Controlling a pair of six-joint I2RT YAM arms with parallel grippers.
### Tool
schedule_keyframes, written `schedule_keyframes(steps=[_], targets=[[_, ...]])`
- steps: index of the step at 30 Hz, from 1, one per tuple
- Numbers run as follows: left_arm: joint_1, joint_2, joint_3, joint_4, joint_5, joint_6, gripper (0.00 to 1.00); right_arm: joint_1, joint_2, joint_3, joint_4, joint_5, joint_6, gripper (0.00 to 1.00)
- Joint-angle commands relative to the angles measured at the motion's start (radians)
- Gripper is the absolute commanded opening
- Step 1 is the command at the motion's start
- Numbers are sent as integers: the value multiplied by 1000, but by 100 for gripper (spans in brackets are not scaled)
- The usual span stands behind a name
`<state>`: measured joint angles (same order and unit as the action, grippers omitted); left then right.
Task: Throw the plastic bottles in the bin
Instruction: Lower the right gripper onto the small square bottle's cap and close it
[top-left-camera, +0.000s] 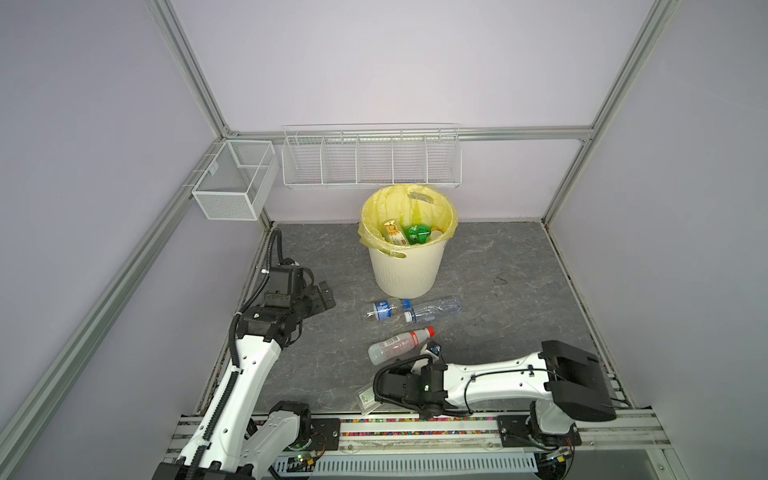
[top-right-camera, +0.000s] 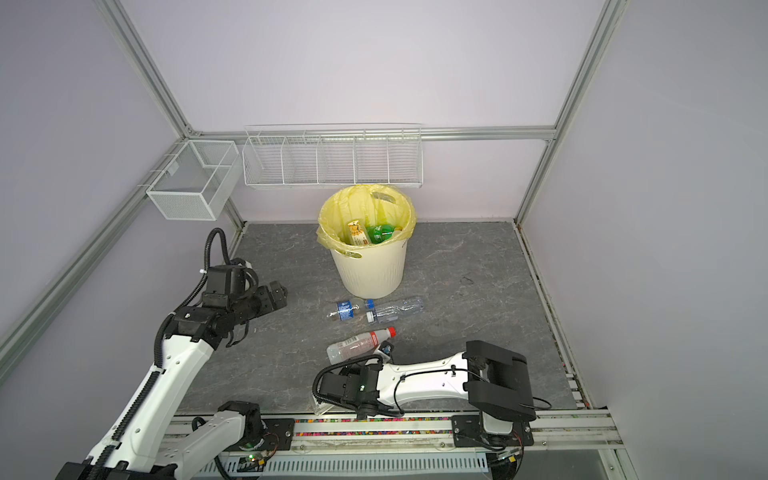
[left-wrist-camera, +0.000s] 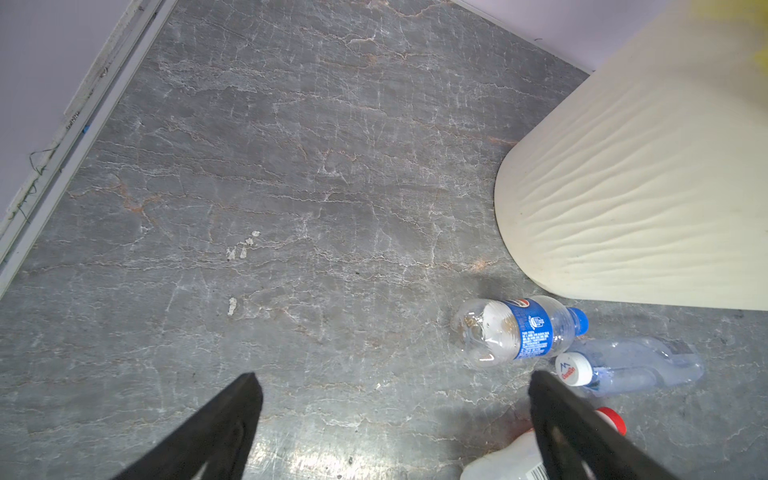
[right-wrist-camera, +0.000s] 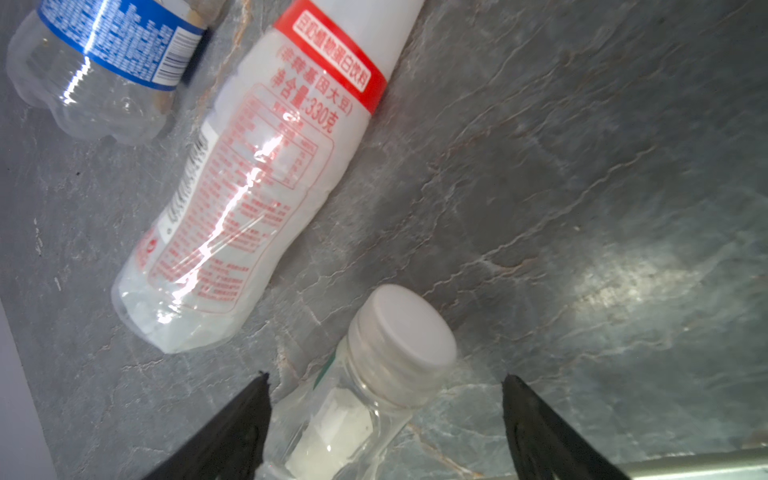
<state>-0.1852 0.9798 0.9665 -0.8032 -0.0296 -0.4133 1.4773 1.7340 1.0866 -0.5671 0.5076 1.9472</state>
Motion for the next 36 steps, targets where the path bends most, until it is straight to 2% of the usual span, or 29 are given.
schedule_keyframes(steps=[1, 12, 19, 22, 25, 36], targets=[[4, -11, -7, -31, -12, 16, 100, 7, 31, 0, 38, -64, 330, 89], [4, -19, -14, -23, 1, 10, 100, 7, 69, -28, 95, -95, 448, 91], [5, -22, -15, -23, 2, 11, 100, 0, 72, -49, 118, -71, 486, 99], [4, -22, -16, -22, 5, 11, 100, -5, 63, -70, 127, -65, 497, 95], [4, -22, -17, -22, 4, 11, 100, -12, 58, -77, 131, -56, 491, 85], [4, -23, -18, -24, 0, 9, 100, -42, 75, -91, 166, -65, 472, 70]])
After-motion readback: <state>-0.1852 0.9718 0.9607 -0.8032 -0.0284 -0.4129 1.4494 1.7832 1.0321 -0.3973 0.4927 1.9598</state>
